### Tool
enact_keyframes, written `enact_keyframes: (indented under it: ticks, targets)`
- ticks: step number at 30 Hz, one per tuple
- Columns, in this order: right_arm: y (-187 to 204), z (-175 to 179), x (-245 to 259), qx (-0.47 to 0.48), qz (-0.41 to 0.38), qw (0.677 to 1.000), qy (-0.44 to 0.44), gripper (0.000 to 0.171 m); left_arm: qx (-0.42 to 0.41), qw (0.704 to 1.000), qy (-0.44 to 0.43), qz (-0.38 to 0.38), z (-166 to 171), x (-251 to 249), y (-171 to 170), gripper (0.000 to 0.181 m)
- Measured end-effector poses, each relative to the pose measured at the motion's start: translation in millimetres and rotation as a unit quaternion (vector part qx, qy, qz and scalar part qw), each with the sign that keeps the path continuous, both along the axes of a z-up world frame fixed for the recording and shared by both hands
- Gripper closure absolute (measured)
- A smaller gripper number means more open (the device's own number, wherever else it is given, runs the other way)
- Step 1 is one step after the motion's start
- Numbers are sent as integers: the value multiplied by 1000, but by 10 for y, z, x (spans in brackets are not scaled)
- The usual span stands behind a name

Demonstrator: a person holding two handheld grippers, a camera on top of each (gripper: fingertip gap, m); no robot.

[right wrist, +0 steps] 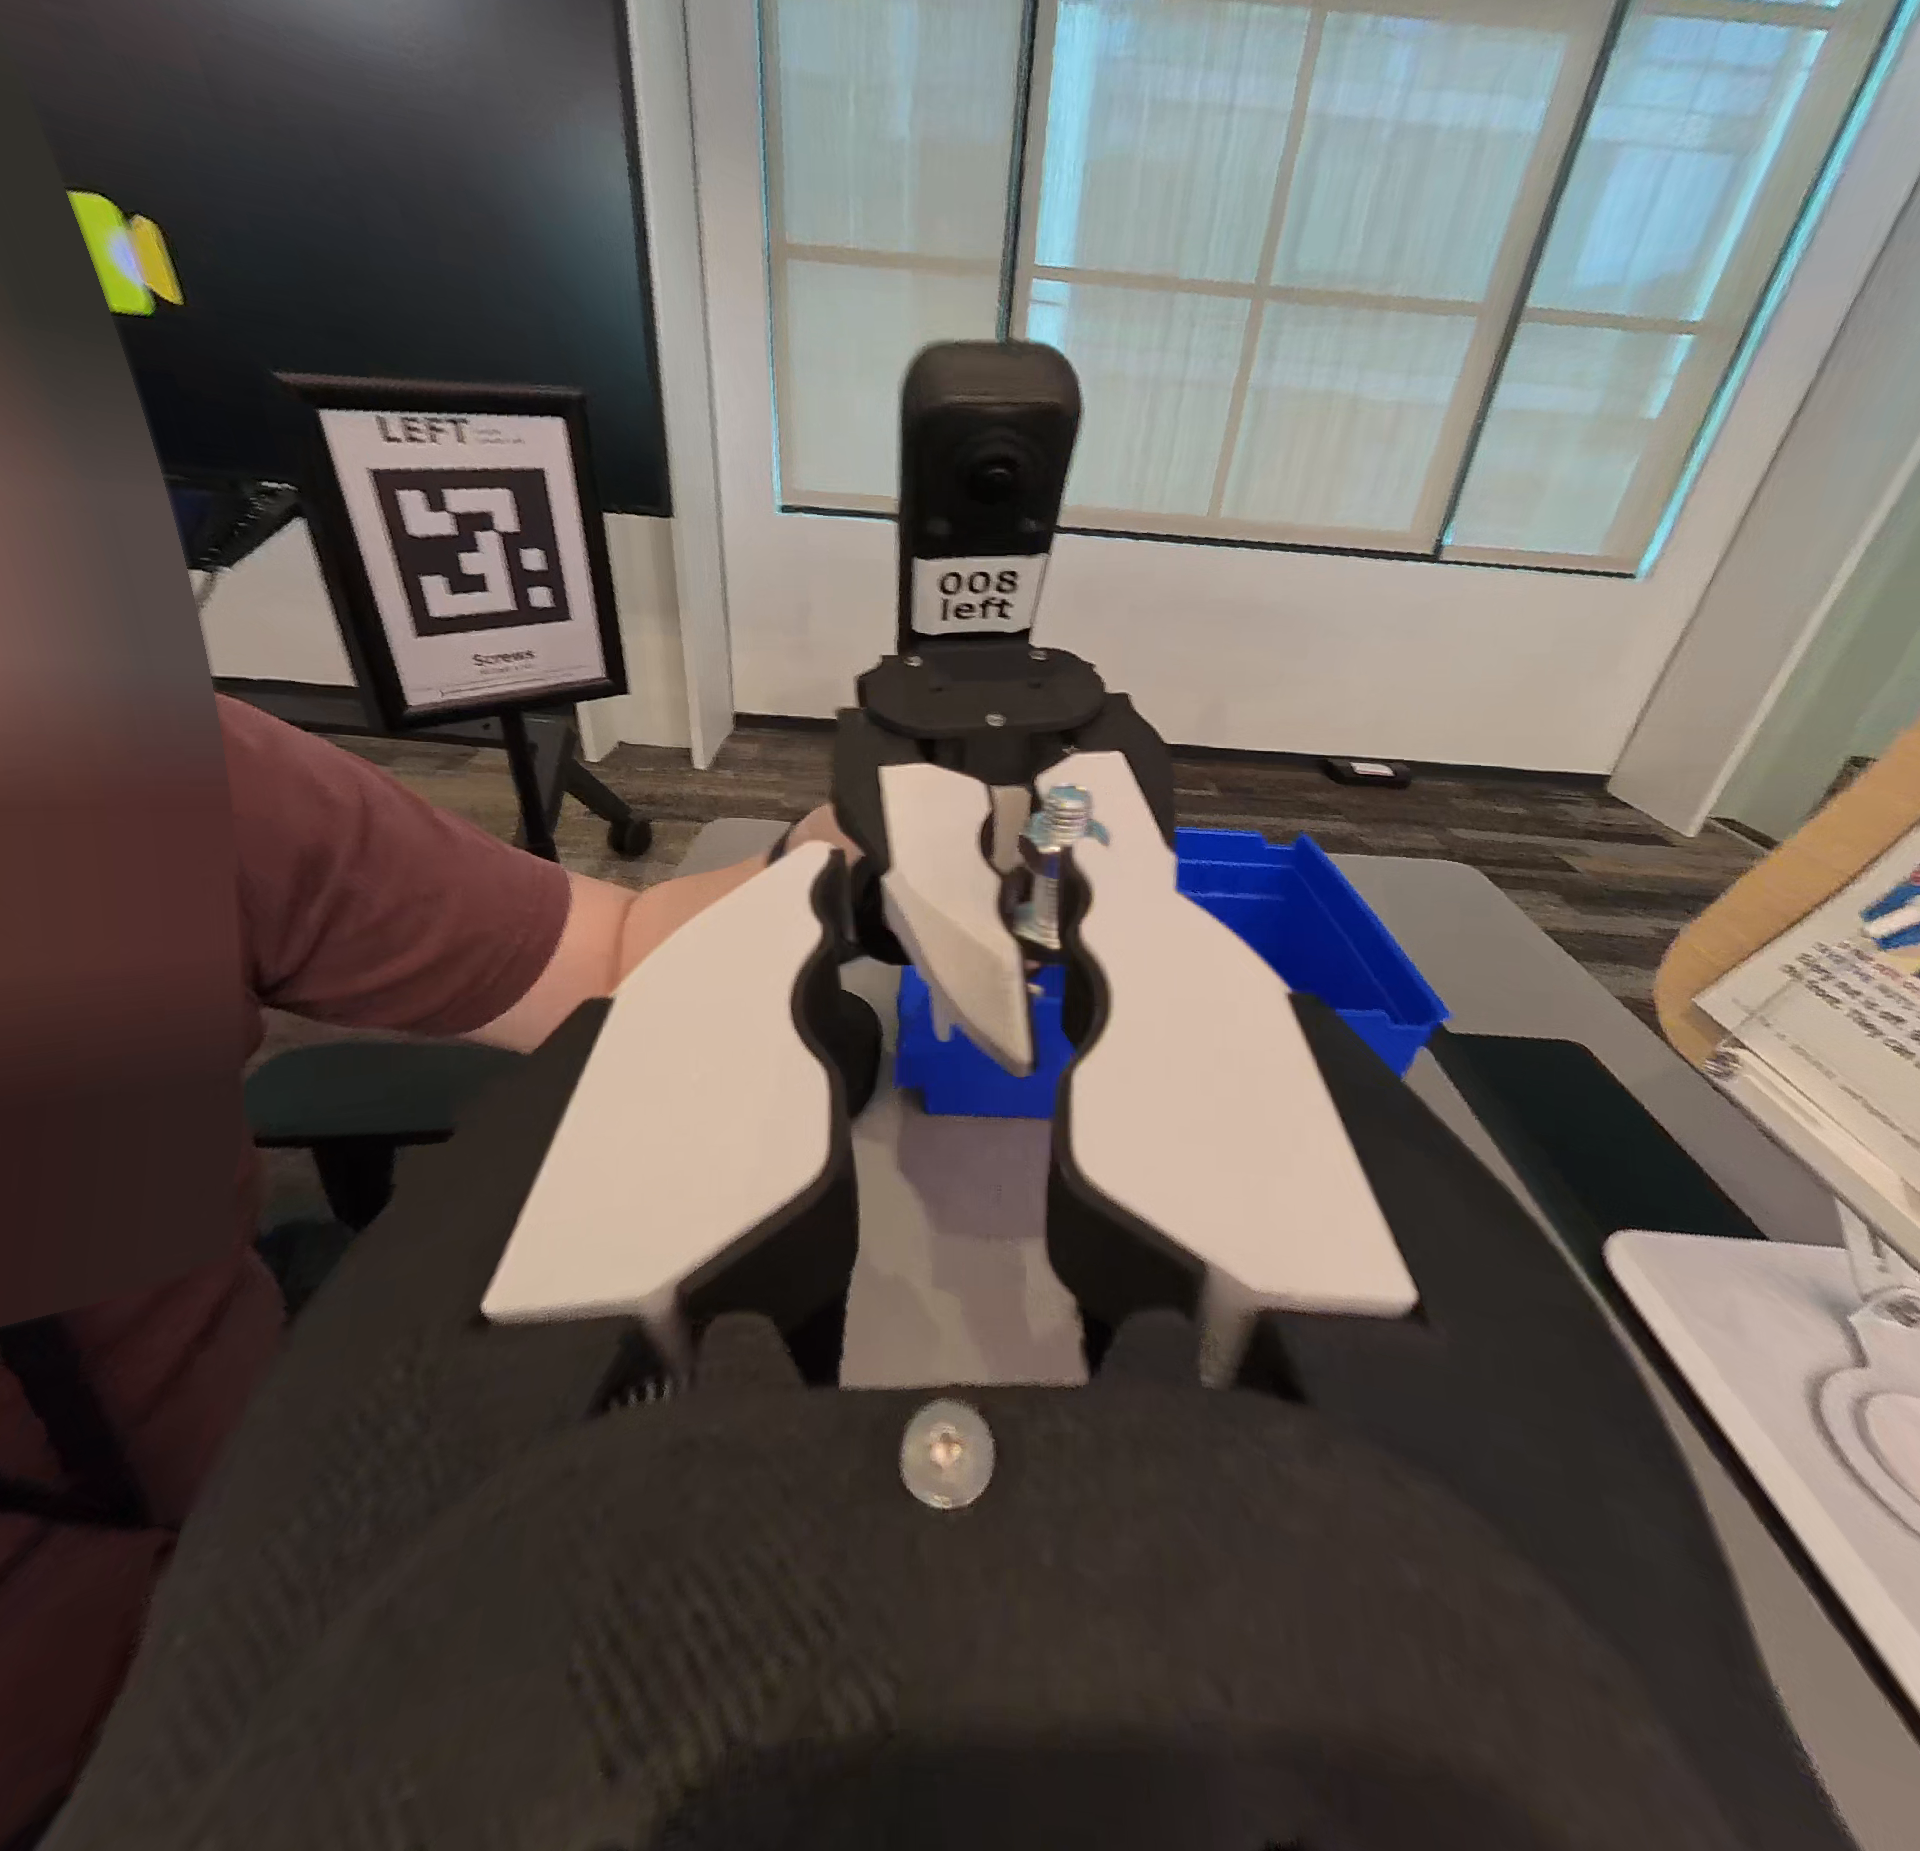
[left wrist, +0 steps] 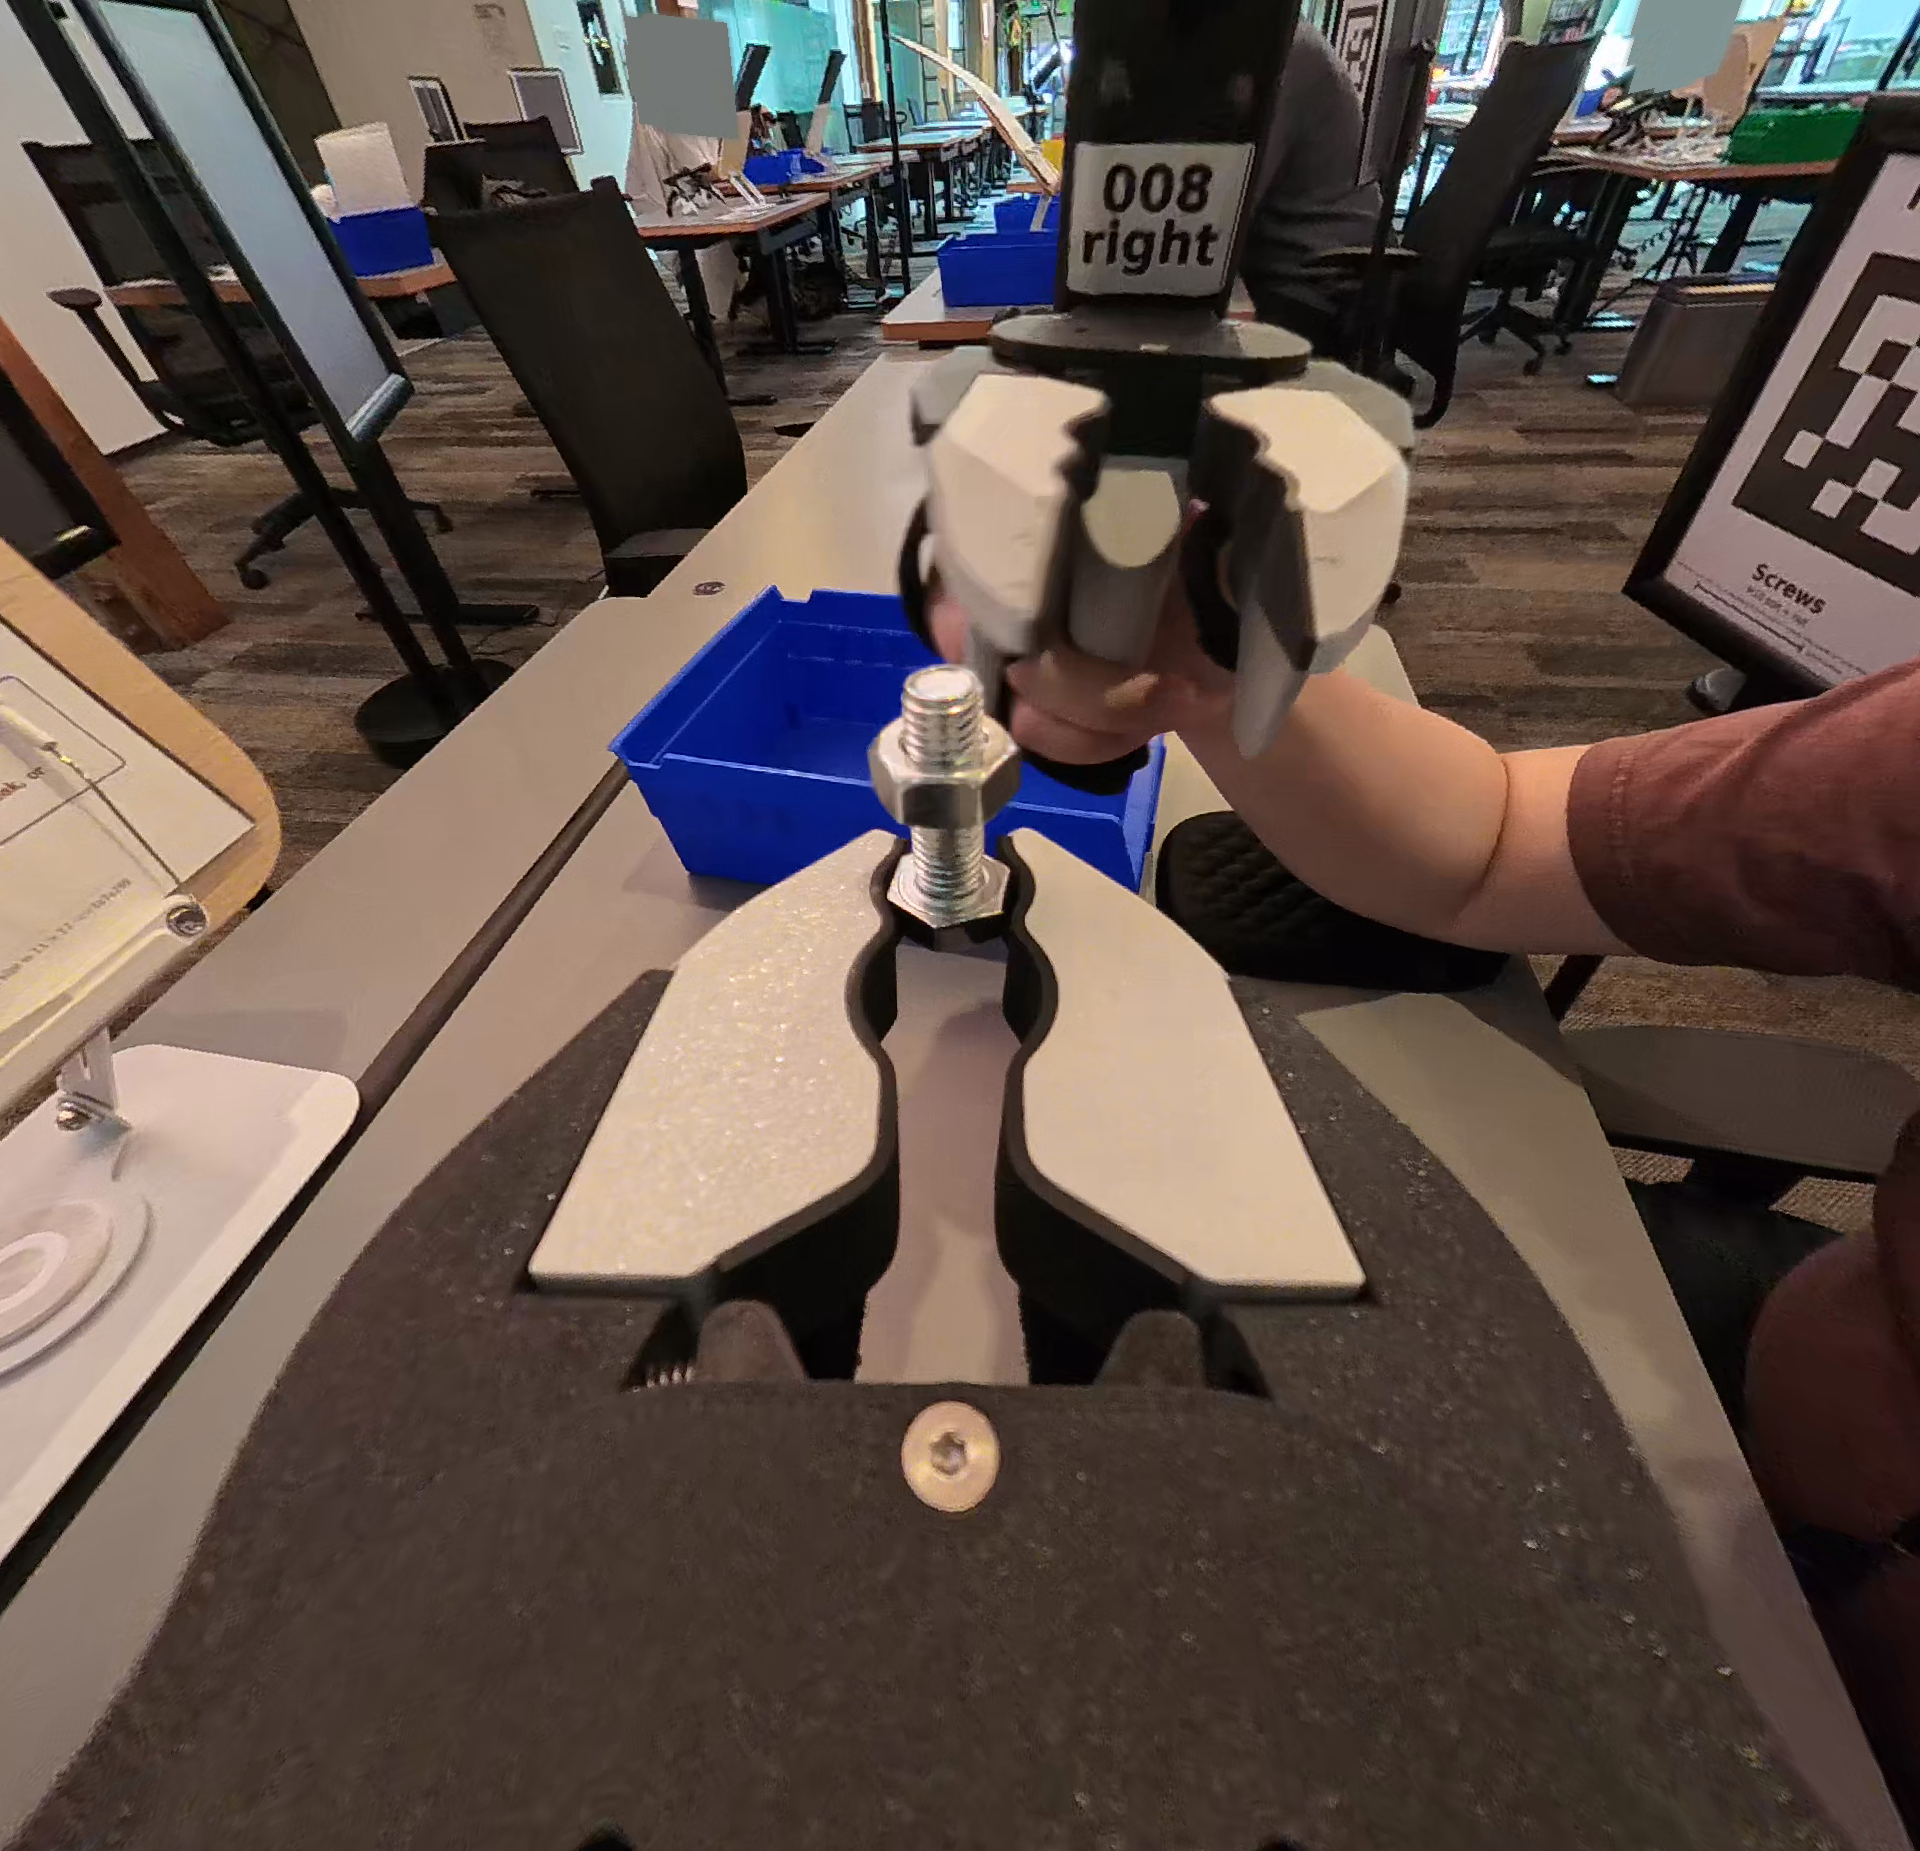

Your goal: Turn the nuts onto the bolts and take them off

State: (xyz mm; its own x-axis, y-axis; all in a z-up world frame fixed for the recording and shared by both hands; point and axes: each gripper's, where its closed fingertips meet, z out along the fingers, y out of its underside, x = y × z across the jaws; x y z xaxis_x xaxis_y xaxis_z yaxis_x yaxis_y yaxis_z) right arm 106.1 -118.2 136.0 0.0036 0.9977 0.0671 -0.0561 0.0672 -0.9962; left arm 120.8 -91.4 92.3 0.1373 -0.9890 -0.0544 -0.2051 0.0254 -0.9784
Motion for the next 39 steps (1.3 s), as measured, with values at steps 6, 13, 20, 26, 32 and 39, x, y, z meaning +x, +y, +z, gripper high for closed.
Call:
enact_keyframes:
  ticks: [6,13,20,26,32,39]
  targets:
    - [150,-202,-144,-28,-24,999,-27,139,2,1000,0,-18,-2,72,-104,166]
    - [164,-165,-157,-71,10,997,19,161,1,1000,-6,-23,10,74,-117,166]
    - [287,-34,298,-33,-58,997,-35,162,-30,999,12,-43,-31,79,-191,143]
    - [1171,-1295,2449,-238,-443,783,-367,161,-12,997,72,-25,-184,70,-177,143]
    - [1277,-2399,3381,-447,-513,573,-456,161,-31,995,87,-21,-257,76,-154,147]
    - [1205,-2746,3655,-462,-532,475,-527,161,-39,994,95,-22,-303,84,-138,147]
